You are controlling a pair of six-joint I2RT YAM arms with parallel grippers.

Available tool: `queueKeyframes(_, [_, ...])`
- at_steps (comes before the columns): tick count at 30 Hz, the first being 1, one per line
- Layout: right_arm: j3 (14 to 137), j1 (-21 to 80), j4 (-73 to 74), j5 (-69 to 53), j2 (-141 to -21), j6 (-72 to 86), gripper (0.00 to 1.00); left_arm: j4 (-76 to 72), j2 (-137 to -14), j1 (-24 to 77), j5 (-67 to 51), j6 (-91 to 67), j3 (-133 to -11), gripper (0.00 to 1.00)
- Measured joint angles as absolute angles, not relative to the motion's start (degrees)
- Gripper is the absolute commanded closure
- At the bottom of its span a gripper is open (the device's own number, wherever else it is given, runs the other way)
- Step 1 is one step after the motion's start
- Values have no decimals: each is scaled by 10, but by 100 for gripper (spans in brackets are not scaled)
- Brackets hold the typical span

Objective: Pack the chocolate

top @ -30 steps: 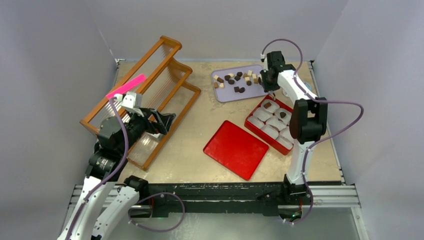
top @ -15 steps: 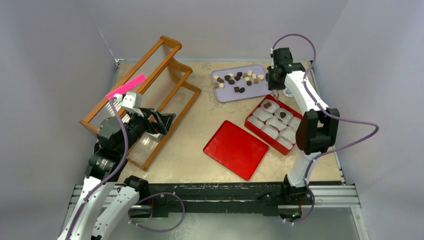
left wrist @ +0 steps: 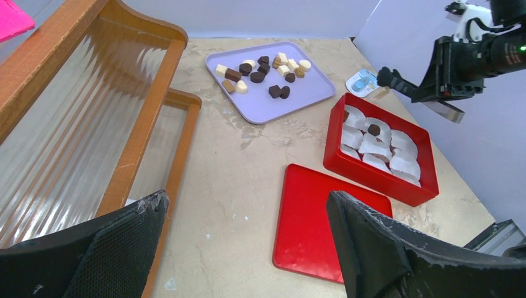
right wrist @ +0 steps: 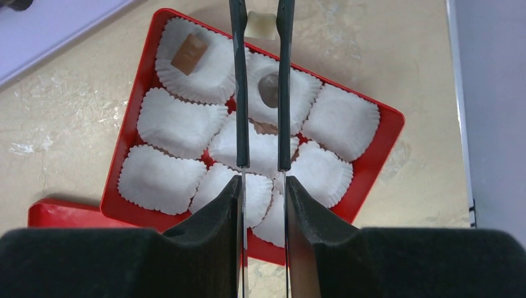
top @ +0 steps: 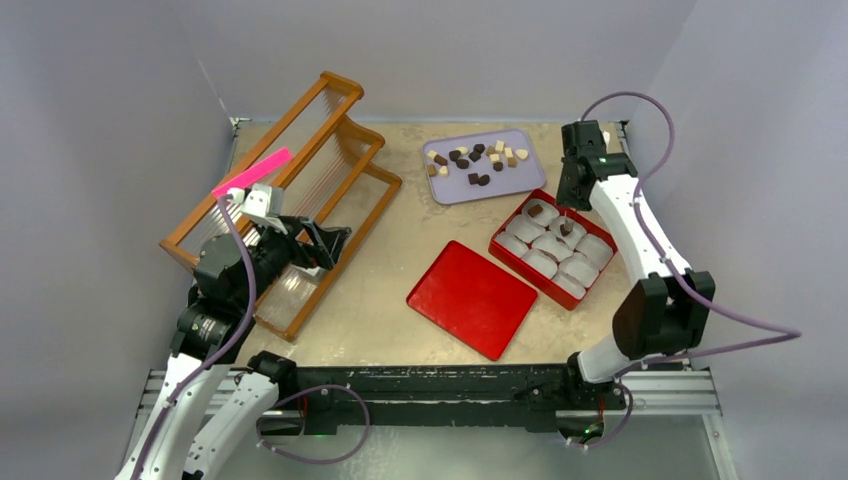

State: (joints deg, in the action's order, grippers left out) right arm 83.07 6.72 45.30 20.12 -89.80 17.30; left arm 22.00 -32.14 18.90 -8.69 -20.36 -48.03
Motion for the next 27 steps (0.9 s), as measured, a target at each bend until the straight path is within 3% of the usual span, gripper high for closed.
queueKeyframes(11, [752, 67, 491, 259, -801, 242, 77, 221, -311, 190, -87, -204, -480, 2])
queueKeyframes(27, [691, 67, 501, 290, -809, 275, 73, 221, -302, 202, -82, -204, -480, 2])
